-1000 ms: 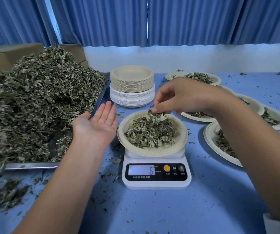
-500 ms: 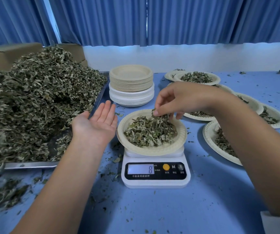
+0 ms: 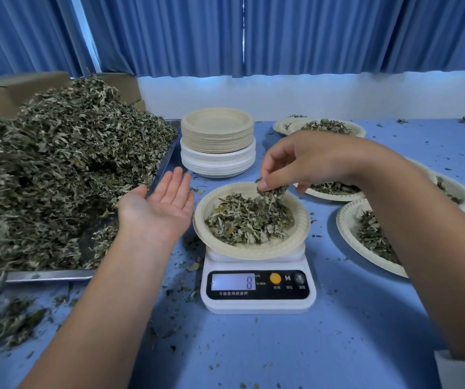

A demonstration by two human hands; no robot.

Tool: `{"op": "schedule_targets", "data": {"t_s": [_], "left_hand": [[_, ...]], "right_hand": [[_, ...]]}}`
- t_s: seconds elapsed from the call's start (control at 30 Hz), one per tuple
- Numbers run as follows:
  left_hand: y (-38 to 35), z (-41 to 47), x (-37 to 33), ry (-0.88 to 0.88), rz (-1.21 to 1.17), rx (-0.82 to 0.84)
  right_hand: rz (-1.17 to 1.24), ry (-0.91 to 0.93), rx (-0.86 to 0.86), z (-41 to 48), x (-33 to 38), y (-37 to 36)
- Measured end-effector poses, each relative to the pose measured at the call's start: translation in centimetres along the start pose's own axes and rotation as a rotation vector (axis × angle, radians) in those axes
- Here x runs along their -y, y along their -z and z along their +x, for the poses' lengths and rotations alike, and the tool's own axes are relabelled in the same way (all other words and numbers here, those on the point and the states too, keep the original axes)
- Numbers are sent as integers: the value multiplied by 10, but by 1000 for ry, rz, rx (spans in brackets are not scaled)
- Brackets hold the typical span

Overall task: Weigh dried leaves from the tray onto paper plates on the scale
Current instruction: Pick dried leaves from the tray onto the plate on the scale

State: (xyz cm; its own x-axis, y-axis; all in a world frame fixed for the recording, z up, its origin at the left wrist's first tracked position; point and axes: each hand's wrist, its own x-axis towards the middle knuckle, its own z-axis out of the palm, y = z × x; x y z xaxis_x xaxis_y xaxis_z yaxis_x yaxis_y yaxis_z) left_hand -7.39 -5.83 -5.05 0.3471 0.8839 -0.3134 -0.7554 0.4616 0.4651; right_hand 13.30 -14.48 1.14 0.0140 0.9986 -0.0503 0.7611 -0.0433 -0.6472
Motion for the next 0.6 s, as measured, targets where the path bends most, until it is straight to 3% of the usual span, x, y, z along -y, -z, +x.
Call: {"op": "schedule_targets", "data": {"t_s": [0.27,0.6], "left_hand": [[-1,-1,0,-2,1,-2],[-1,-1,0,7,10,-5]], "right_hand": [[-80,-40,99,4,2,-15],[108,49,-94,-1,3,-3]]}}
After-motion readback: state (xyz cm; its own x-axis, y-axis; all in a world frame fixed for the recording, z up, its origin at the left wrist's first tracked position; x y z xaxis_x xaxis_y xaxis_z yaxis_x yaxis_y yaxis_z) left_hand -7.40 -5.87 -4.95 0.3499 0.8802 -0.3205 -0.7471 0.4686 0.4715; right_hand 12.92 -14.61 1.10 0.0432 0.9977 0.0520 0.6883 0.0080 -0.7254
